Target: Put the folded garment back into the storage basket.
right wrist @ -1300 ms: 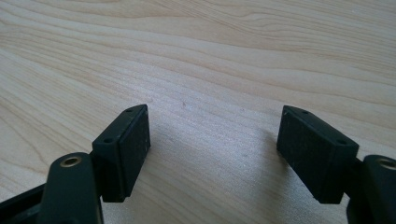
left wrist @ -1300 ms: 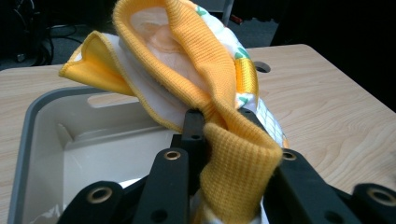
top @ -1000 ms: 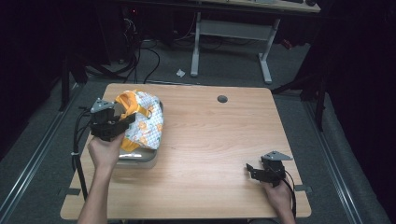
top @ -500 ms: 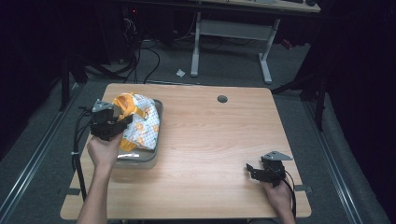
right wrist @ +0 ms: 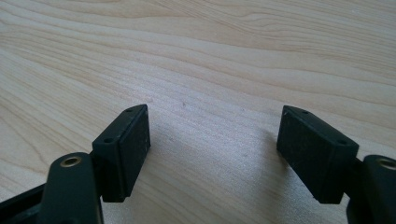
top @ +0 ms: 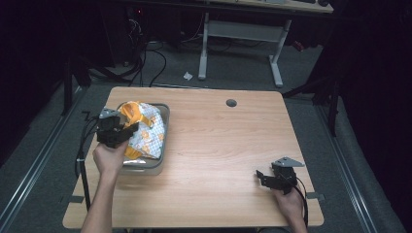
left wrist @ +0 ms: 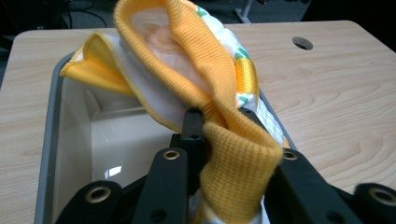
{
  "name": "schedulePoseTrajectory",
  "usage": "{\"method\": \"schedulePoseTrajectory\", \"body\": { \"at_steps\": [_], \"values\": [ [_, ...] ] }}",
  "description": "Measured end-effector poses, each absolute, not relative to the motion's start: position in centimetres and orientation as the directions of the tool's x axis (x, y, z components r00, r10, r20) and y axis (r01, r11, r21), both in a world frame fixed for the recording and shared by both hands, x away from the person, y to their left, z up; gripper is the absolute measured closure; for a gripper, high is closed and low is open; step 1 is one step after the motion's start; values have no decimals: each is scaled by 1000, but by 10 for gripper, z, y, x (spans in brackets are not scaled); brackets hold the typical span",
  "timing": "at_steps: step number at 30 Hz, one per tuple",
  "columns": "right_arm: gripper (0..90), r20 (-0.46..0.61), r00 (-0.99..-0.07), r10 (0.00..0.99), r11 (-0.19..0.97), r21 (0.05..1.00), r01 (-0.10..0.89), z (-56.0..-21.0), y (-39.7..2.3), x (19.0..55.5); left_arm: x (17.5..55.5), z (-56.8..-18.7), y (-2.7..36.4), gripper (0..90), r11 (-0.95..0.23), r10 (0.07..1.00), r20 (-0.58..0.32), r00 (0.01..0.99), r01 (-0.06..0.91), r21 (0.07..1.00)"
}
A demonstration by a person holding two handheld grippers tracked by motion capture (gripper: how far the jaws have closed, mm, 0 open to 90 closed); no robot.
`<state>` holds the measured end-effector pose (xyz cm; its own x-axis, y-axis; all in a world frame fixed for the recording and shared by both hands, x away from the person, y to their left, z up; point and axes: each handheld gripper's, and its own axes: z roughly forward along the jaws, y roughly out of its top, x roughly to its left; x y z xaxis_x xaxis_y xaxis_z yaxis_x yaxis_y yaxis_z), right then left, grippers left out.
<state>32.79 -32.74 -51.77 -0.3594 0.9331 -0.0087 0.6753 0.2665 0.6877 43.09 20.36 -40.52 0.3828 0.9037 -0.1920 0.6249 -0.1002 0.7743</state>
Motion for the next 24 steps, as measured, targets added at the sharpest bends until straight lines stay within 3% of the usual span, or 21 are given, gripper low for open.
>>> {"method": "schedulePoseTrajectory", "body": {
  "at_steps": [24],
  "values": [
    [261, -7, -357, 934, 264, 687, 676, -518, -327, 328, 442, -440, 196, 732, -154, 909, -168, 380, 684, 713]
  ]
}}
